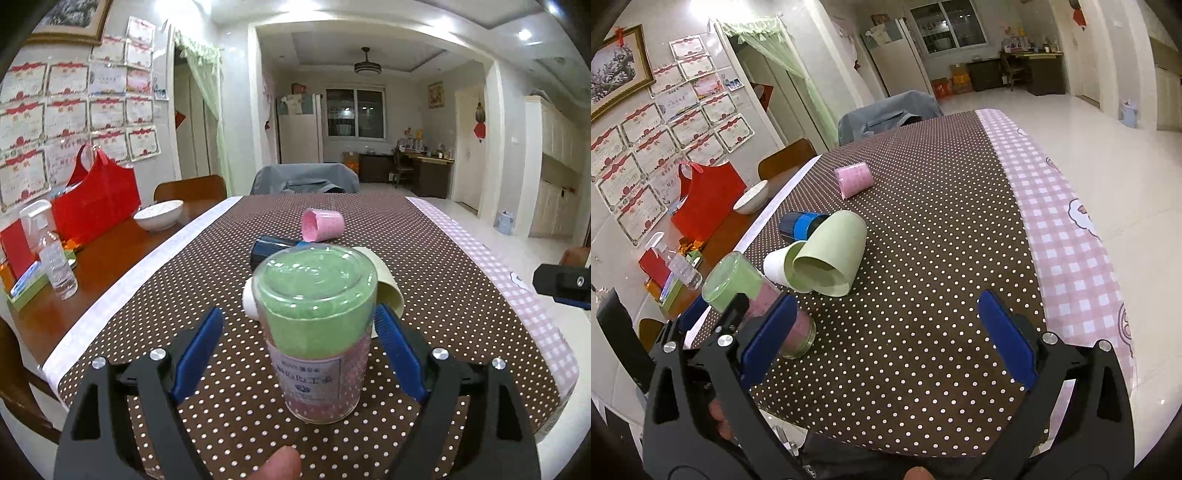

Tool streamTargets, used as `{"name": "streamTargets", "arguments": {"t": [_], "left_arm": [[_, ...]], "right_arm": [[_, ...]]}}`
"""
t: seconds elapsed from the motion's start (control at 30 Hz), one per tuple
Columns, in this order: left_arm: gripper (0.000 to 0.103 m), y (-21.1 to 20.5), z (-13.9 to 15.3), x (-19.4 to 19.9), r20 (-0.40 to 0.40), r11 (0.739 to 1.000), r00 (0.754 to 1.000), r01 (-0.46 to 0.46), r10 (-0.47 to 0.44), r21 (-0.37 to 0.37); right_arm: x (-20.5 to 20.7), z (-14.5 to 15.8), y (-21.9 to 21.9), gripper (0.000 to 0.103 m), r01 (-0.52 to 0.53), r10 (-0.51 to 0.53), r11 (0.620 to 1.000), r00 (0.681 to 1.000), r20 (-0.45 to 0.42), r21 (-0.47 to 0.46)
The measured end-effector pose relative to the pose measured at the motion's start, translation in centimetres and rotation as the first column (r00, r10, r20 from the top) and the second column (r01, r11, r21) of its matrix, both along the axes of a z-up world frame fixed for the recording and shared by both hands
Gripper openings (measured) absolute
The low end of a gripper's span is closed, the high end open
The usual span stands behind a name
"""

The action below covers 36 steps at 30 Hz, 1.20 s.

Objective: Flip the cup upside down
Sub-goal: 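Set the canister down beside the white cup and open the left gripper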

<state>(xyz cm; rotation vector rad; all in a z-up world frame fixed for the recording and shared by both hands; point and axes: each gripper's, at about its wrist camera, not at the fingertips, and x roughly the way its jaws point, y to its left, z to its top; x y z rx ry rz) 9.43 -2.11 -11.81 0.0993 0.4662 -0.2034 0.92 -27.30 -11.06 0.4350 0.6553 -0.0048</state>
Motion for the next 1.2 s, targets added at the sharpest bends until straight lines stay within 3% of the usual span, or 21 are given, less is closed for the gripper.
{"name": "streamTargets", "arguments": {"t": [0.13, 0.27, 0.57, 0.8, 1.2], "left_arm": [[0.084, 1.0, 0.7, -0.2, -0.024, 1.0, 1.0, -0.005, 0.005, -0.015], [0.092, 1.9, 1.8, -1.0, -0.015, 0.999, 1.0, -0.011, 0.011, -0.031], [0.093, 3.3, 4.5, -2.7, 0.005, 0.997, 1.0, -0.018, 0.018, -0.075], [0.099, 3.5, 6.8, -4.3, 0.054, 0.996, 0.996, -0.075, 0.078, -0.044], [0.099, 4.2, 9.8, -6.3, 0.018, 0.986, 0.985, -0.169, 0.169, 0.0]], "right_arm": [[-0.1, 0.2, 0.1, 0.097, 0.002, -0.002, 1.0, 1.0, 0.002, -0.001], [-0.2, 0.8, 0.4, 0.097, -0.001, 0.002, 1.0, 1.0, 0.012, -0.009], [-0.8, 3.1, 1.6, 0.097, 0.006, -0.001, 0.997, 0.998, 0.062, -0.082], [-1.4, 4.8, 3.5, 0.097, 0.002, 0.016, 0.988, 0.993, 0.117, -0.154], [-4.0, 7.1, 6.4, 0.097, 0.033, 0.021, 0.964, 0.979, 0.201, -0.262]]}}
